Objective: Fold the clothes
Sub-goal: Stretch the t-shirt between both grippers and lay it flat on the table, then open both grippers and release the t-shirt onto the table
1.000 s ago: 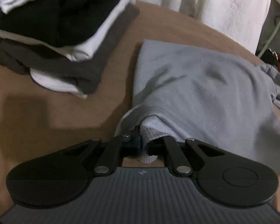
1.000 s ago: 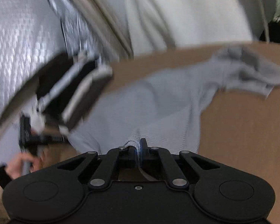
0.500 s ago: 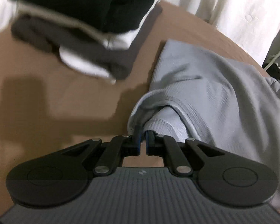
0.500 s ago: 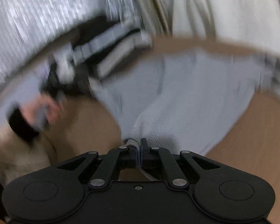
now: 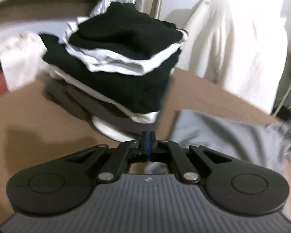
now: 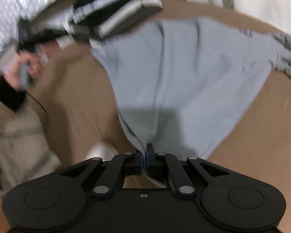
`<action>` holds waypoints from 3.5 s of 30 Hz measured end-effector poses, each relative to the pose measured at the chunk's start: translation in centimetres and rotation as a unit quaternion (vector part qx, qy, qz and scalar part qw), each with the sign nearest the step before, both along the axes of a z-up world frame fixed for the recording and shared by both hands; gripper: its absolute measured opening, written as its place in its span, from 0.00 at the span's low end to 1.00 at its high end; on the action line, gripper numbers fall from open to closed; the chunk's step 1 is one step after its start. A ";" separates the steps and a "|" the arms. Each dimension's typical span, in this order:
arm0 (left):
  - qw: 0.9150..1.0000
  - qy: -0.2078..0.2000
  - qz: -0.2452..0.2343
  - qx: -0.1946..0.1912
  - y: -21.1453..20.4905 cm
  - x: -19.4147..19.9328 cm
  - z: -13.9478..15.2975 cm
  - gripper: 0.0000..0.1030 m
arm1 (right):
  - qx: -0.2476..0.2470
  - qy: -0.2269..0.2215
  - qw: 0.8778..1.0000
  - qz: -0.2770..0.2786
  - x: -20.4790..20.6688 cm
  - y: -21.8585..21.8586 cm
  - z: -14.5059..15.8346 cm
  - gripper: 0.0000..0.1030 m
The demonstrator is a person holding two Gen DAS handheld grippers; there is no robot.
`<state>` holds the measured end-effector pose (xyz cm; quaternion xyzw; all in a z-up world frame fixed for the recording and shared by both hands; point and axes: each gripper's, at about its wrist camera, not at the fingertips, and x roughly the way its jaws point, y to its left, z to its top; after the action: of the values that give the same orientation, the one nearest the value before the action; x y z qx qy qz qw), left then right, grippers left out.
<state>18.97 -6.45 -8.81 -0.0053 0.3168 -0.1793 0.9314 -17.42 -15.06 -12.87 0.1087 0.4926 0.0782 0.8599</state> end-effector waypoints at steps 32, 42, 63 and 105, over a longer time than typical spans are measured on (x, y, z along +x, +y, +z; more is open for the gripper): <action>0.998 0.048 -0.019 -0.041 2.0 1.3 -0.7 0.04 | 0.049 -0.116 0.989 -0.072 -6.6 -2.3 2.6 0.05; 0.986 0.156 0.014 0.060 4.2 0.4 -2.6 0.18 | 0.035 -0.046 0.993 -0.100 -7.1 -1.3 -2.6 0.12; 0.995 0.035 -0.041 -0.079 4.1 -3.2 2.3 0.63 | 0.122 -0.035 0.955 -0.268 0.1 -9.6 6.3 0.57; 0.966 0.182 -0.181 -0.013 -17.7 14.3 -8.2 0.16 | -0.050 0.037 0.978 -0.201 34.2 -20.8 -1.3 0.56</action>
<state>33.24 -24.12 -17.01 0.0071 0.4742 -0.3452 0.8099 16.79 -35.85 -14.18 0.1653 0.4956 -0.1250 0.8435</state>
